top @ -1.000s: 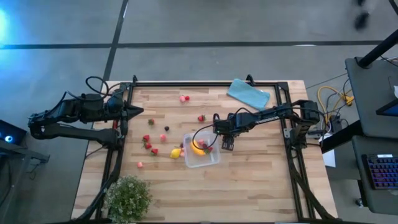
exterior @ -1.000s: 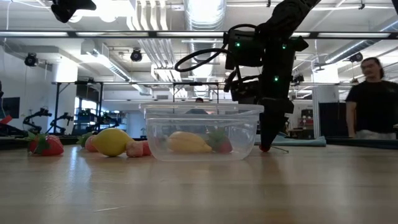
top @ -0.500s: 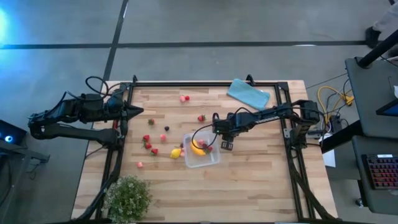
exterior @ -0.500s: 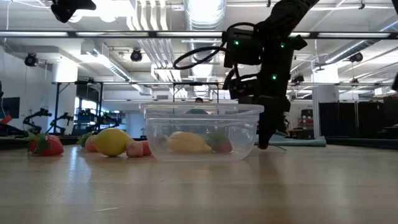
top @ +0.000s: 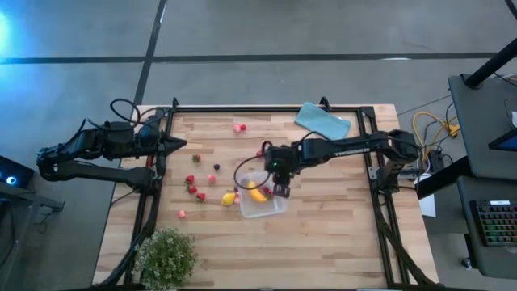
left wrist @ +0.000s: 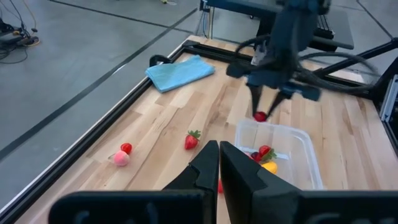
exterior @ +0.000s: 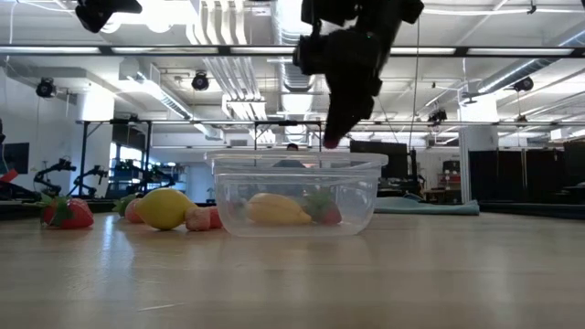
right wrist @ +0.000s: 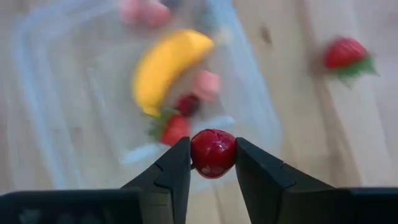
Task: Pick and placing Produce into tupperware
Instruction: Put the red cherry into the transparent bin, then put the red strawberry into the transparent bin
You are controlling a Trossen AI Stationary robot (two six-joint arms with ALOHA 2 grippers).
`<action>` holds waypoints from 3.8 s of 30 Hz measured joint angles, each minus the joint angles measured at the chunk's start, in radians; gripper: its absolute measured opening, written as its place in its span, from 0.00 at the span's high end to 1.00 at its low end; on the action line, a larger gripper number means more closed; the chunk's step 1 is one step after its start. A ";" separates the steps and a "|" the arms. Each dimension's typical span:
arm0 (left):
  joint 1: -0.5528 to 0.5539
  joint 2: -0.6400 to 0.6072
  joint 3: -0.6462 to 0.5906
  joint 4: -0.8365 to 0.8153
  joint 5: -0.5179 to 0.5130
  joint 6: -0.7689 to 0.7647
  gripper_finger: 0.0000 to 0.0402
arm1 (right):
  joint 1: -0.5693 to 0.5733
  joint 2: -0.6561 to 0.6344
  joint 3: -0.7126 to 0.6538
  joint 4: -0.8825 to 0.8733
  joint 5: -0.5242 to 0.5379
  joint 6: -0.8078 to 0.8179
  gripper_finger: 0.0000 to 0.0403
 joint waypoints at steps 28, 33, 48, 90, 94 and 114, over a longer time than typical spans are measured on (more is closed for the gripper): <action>0.000 0.003 0.000 0.040 0.000 0.000 1.00 | -0.188 0.282 0.374 -0.145 0.069 -0.323 0.47; 0.000 -0.001 0.000 0.040 0.000 0.000 1.00 | -0.237 0.398 0.476 -0.221 0.061 -0.447 0.47; 0.000 -0.003 0.000 0.040 0.000 0.000 1.00 | -0.250 0.516 0.575 -0.254 0.053 -0.483 0.47; 0.000 -0.019 0.000 0.040 0.000 0.000 1.00 | -0.246 0.515 0.461 -0.140 0.115 -0.409 0.55; 0.000 -0.019 0.000 0.039 0.000 0.000 1.00 | -0.246 0.515 0.477 -0.138 0.115 -0.408 0.61; 0.000 -0.018 0.000 0.039 0.000 0.000 1.00 | -0.246 0.487 0.493 -0.165 0.116 -0.338 0.66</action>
